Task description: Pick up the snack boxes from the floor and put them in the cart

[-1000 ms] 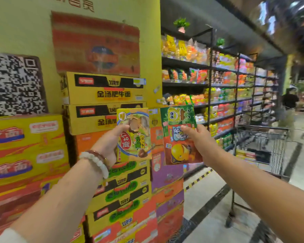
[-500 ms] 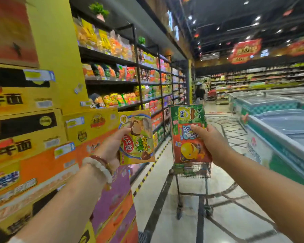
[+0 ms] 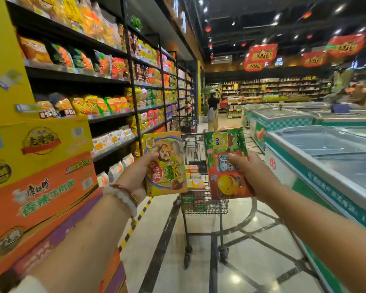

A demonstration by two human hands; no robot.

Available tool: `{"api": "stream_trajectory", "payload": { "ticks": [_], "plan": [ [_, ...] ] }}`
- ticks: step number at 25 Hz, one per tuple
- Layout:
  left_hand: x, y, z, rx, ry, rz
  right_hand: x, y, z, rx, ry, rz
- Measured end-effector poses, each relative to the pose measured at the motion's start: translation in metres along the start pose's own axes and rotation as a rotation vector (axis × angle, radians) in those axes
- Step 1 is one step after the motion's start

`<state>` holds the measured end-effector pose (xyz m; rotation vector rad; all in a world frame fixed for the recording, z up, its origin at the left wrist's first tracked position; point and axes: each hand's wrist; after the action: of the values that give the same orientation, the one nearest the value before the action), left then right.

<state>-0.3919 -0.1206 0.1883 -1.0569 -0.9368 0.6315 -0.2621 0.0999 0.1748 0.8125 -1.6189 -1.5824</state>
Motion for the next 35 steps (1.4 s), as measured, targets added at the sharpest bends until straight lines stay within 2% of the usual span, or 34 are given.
{"api": "stream_trajectory", "payload": {
  "ticks": [5, 16, 25, 35],
  "plan": [
    [0.002, 0.025, 0.090, -0.001, -0.006, 0.028, 0.000, -0.012, 0.105, 0.028, 0.015, -0.030],
    [-0.055, 0.113, 0.304, -0.127, -0.058, 0.025, 0.035, -0.049, 0.310, 0.078, 0.016, -0.053],
    [-0.051, 0.218, 0.447, -0.348, 0.000, 0.012, 0.021, -0.119, 0.448, 0.207, -0.074, -0.032],
    [-0.024, 0.351, 0.593, -0.533, -0.212, -0.011, -0.017, -0.193, 0.641, 0.359, -0.094, -0.030]
  ]
}}
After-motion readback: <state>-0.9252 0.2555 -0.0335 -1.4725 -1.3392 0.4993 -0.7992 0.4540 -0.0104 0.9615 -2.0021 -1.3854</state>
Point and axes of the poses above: each hand's wrist, its own z-axis towards the middle knuckle, its own x-axis out of the palm, y = z × x, and after that the axes turned 12 degrees about x, right-handed
